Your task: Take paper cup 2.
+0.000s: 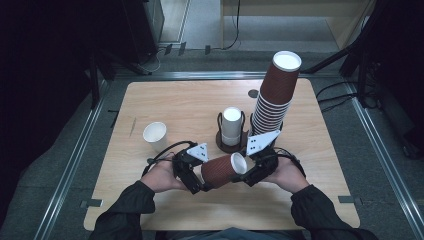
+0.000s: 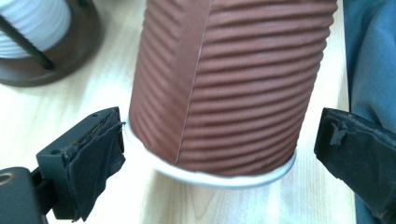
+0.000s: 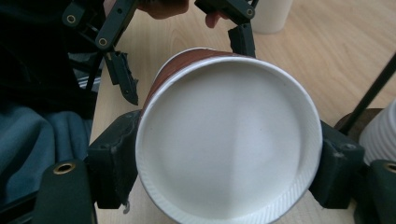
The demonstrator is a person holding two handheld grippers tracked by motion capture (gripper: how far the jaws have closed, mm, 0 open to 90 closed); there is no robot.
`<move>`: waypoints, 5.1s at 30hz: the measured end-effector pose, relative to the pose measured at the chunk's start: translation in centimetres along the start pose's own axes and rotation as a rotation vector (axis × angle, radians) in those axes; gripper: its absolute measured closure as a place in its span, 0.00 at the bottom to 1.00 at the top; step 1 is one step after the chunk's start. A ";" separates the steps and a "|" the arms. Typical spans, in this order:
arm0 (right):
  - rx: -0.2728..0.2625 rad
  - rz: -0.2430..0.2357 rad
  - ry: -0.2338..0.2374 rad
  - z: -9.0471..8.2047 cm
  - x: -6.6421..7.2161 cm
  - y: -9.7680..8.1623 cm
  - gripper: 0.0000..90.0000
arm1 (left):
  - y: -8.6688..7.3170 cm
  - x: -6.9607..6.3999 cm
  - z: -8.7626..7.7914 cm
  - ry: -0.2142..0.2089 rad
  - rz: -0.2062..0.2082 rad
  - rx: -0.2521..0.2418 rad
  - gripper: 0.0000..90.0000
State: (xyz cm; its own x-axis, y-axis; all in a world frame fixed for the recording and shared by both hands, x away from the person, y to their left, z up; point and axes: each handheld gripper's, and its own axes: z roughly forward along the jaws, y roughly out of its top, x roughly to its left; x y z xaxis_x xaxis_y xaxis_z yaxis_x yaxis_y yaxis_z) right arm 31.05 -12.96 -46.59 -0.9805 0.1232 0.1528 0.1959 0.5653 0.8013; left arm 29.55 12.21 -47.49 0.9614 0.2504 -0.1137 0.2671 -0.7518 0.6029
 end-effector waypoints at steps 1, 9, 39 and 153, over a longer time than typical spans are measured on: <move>-0.008 -0.003 -0.009 -0.2 0.0 0.0 0.26 | 0.0 0.1 -0.1 0.000 -0.003 -0.005 0.02; -0.088 0.010 -0.033 -1.6 -0.1 -0.2 0.26 | -0.6 0.5 -1.2 -0.002 -0.060 -0.104 0.02; -0.271 0.043 0.045 -0.9 0.7 0.9 0.26 | -0.4 0.1 -1.9 -0.052 -0.081 -0.269 0.10; -0.056 -0.034 0.041 1.2 0.8 0.3 0.24 | 0.3 0.3 -3.1 -0.122 -0.117 -0.288 0.11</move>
State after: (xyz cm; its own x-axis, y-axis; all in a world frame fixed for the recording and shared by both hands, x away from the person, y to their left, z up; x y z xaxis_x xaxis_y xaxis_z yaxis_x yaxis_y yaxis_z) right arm 30.31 -11.73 -46.95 -0.9865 0.0706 0.1480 0.1630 0.5221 0.8372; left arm 29.75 13.92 -44.91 0.9308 0.2365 -0.2787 0.3633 -0.5146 0.7766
